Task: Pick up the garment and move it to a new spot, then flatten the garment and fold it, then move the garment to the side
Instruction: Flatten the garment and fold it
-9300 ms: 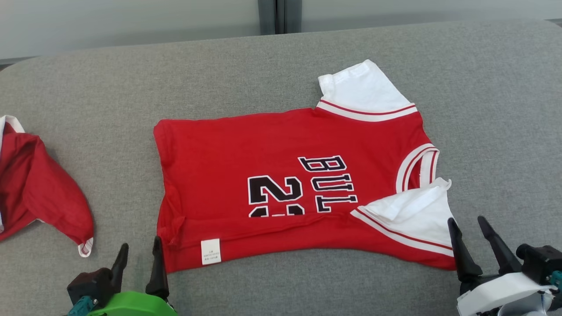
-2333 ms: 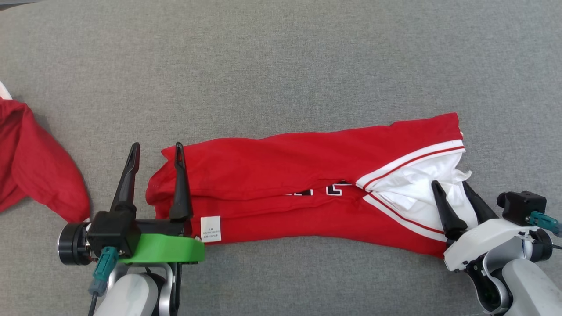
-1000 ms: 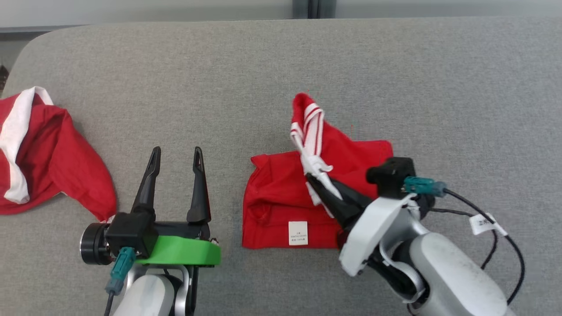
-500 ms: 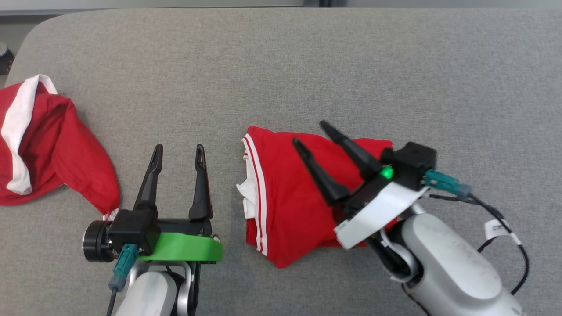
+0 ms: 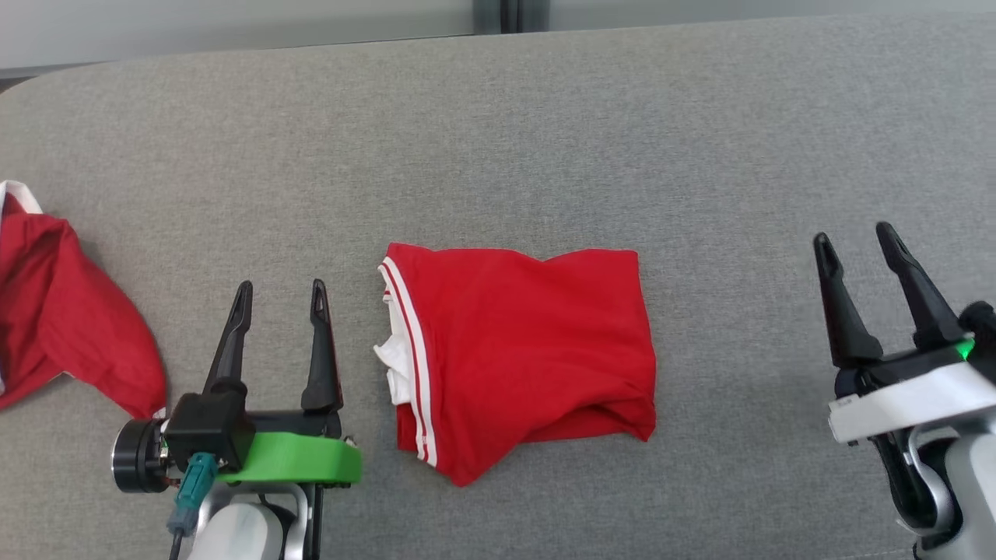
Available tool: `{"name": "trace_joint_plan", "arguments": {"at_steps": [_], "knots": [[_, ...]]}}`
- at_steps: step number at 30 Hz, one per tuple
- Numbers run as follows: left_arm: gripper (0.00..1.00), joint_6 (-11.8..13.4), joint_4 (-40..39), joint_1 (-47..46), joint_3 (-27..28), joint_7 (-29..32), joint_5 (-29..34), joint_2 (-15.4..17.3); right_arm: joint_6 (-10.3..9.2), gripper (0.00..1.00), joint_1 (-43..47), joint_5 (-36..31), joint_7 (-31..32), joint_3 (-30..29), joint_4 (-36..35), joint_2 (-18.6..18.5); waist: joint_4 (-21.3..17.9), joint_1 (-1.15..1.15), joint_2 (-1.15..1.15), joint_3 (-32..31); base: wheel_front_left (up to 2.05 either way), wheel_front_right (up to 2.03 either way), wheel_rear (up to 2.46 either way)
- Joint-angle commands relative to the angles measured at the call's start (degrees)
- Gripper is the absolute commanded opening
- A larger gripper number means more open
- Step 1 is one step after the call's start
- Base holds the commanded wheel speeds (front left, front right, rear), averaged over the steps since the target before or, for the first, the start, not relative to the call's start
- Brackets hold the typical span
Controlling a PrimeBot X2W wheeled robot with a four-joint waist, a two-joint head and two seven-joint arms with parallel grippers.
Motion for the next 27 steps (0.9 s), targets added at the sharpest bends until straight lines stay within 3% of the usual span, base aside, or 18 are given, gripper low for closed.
{"name": "trace_joint_plan", "arguments": {"at_steps": [1,13,27], "knots": [[1.00,0.17,-0.20,1.09,0.16,0.13,-0.19,0.68,0.00,1.00,2.10,-0.70,0.50,-1.22,-1.26,0.70,-1.55,0.00,0.00,-1.22,0.00,0.00,0.00],[1.00,0.89,-1.48,4.24,-0.14,1.27,-0.64,2.07,0.00,1.00,10.48,-2.67,4.45,-5.06,-8.54,3.93,-3.37,0.00,0.00,-3.94,0.00,0.00,0.00],[1.00,1.33,-2.37,4.41,-0.58,1.59,-0.88,2.48,0.00,1.00,10.72,-2.04,5.68,-5.32,-9.07,3.66,-3.02,0.00,0.00,-4.15,0.00,0.00,0.00]]}}
